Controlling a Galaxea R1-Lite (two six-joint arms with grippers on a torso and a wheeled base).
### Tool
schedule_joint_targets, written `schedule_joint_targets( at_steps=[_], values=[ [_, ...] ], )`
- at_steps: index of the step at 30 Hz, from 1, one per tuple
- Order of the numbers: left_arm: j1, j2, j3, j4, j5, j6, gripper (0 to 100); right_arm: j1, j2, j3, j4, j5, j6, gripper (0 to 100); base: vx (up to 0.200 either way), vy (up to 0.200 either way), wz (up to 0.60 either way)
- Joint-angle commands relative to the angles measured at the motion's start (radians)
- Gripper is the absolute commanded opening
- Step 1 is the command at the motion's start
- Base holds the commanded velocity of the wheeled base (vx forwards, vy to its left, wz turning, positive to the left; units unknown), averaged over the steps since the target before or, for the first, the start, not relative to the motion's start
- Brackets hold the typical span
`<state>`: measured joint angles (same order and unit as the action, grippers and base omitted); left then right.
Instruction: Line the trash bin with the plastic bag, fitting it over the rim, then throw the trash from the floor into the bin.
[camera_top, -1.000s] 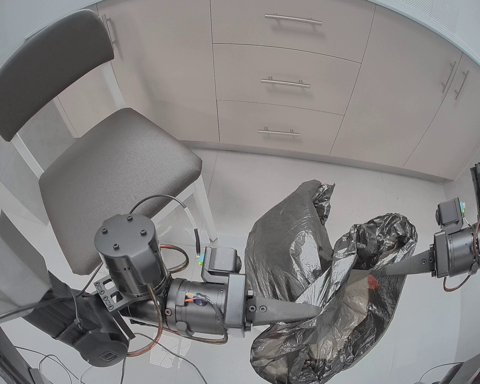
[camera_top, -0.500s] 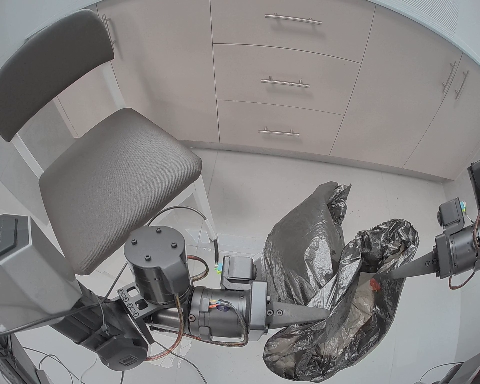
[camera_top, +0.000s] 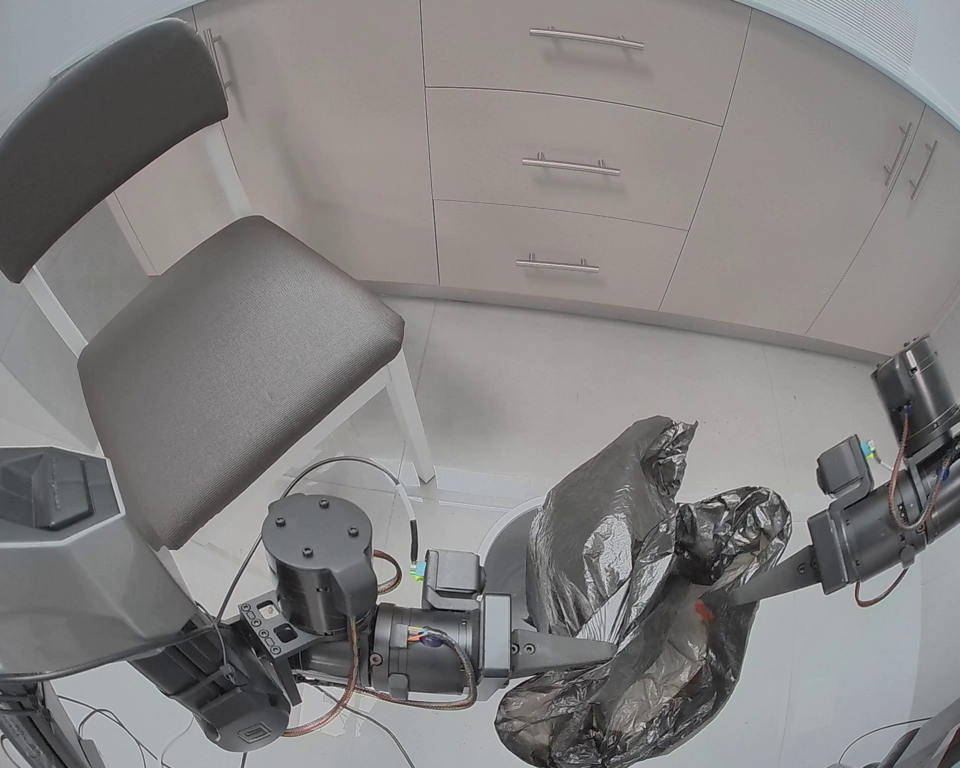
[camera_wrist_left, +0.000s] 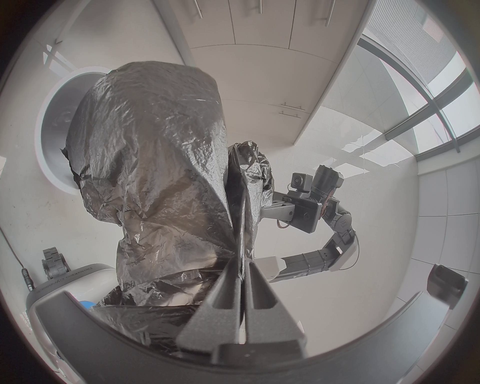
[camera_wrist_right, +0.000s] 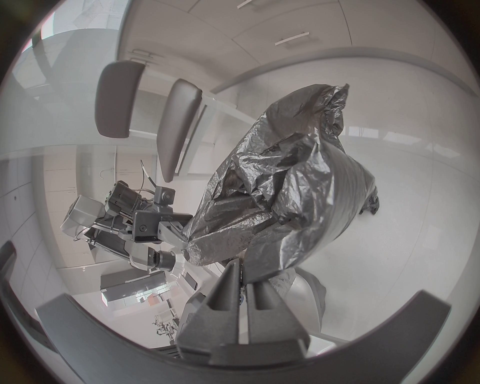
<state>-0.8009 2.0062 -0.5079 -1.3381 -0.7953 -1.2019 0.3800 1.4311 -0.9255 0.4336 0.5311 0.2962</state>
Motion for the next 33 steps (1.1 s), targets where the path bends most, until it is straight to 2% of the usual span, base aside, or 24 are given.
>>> schedule_joint_targets(
  at_steps=[1,4,11,17,33],
  values=[
    [0.014,0.052,0.088,-0.084,0.01,0.004,0,0.037,0.106,0.007,-0.001,0.001,0.004,0,0.0,0.0,0.0],
    [0.019,0.091,0.157,-0.202,0.025,0.005,0,0.046,0.134,0.04,-0.056,0.004,0.004,0,0.0,0.0,0.0],
    [0.071,0.085,0.189,-0.196,0.031,0.005,0,0.083,0.192,0.175,-0.316,0.015,0.02,0,0.0,0.0,0.0],
    [0.092,0.1,0.192,-0.196,0.031,0.004,0,0.083,0.232,0.169,-0.322,0.04,0.057,0,0.0,0.0,0.0],
    [0.094,0.129,0.242,-0.196,0.031,0.005,0,0.115,0.301,0.178,-0.311,0.102,0.06,0,0.0,0.0,0.0]
  ],
)
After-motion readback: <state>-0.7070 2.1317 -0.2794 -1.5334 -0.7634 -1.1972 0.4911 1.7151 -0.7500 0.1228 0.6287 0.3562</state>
